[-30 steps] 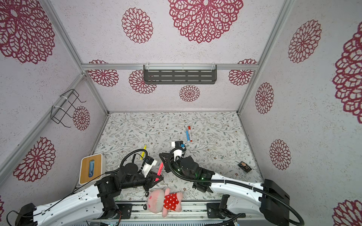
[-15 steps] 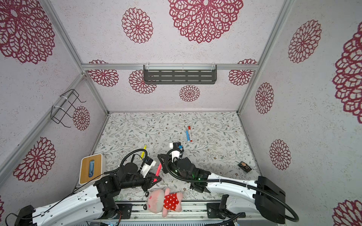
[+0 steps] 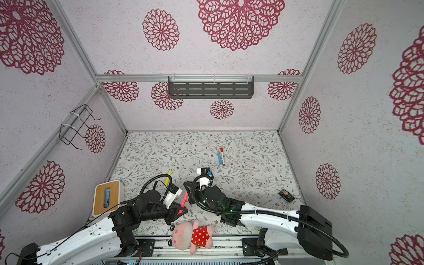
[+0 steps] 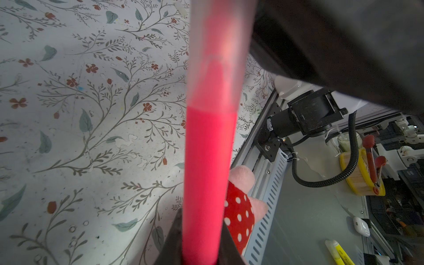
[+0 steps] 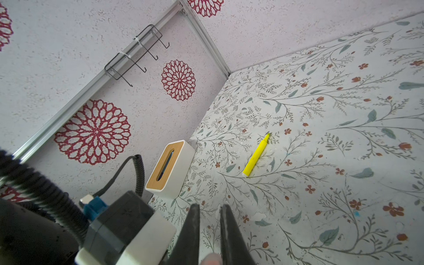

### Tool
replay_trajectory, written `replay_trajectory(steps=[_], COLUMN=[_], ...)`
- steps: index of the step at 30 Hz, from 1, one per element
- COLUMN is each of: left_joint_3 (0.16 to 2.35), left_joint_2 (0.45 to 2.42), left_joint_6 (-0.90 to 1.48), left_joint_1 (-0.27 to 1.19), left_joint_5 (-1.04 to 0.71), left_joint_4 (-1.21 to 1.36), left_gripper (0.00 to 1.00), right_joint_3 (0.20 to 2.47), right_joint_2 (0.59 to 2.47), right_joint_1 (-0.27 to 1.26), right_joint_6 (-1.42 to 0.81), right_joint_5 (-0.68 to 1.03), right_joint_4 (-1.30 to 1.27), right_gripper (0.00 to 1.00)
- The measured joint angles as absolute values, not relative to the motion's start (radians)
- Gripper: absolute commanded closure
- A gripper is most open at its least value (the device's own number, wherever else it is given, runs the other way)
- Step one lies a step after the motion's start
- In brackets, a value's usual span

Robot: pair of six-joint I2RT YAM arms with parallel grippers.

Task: Insert the pens into the pen caps

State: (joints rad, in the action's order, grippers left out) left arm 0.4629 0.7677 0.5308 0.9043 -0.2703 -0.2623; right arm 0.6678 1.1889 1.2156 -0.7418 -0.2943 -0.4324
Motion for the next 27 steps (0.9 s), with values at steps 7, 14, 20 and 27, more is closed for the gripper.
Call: replay_trajectory(steps=[7, 14, 20, 27], left_joint_3=[0.463, 0.443, 0.421, 0.41], left_joint_2=[0.757, 0.69, 0.67, 0.713], left_joint_6=[0.568, 0.664, 0.683, 0.684], left_joint_1=[0.883, 0.805, 0.807, 0.843], left_joint_5=[-0.249, -0.089, -0.06, -0.049], left_joint_4=[-0.086, 0.041, 0.052, 0.08], left_gripper=[1.0, 1.0, 1.0, 1.0], right_joint_3=[0.727, 0.697, 0.665, 0.662], right_joint_2=[1.018, 0.859, 0.838, 0.842], right_joint_1=[1.182, 1.139, 1.133, 1.133], right_joint_6=[-0.663, -0.595, -0.592, -0.581], right_joint_5=[-0.218, -0.093, -0.044, -0.019], right_joint_4=[-0.198, -0.055, -0.028, -0.021], right_gripper=[0.56, 0.45, 0.42, 0.41])
